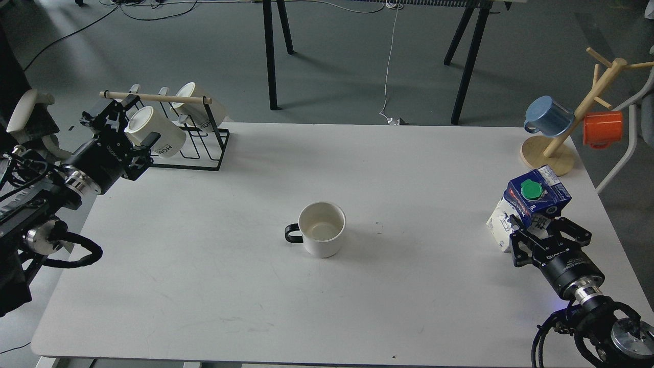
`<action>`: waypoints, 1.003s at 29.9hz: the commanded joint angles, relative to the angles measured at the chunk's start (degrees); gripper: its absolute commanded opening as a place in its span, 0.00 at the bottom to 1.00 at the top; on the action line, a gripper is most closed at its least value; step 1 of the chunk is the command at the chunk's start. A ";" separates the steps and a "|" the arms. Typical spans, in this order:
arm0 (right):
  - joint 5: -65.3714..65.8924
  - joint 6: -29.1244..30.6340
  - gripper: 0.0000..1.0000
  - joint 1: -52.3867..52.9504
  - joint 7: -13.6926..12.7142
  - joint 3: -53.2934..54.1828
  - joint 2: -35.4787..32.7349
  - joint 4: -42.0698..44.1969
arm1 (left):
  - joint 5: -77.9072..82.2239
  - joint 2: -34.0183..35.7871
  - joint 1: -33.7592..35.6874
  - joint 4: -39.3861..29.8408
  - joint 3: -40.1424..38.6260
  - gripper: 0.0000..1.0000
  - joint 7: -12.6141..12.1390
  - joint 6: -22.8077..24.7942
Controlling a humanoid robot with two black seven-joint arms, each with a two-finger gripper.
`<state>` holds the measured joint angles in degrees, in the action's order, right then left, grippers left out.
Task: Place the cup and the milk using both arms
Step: 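Lift the milk carton with the right gripper toward the white mug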
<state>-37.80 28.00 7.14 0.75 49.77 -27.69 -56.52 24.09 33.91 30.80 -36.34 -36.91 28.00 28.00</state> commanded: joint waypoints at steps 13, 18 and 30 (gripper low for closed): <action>5.01 0.00 0.36 1.12 -0.23 -0.99 4.57 -12.02 | 1.14 0.10 0.40 2.06 1.58 0.96 0.00 0.00; 9.23 0.00 0.36 1.21 -0.23 -0.99 8.44 -14.84 | 1.14 -0.07 0.49 2.41 1.67 0.96 0.00 0.00; 15.21 0.00 0.37 0.86 -0.23 -5.47 14.42 -13.62 | 1.22 -0.07 0.32 2.50 1.76 0.96 0.00 0.00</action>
<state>-22.90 28.00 7.78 0.51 45.56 -14.59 -70.65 25.25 33.71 31.24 -33.86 -35.15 28.00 28.00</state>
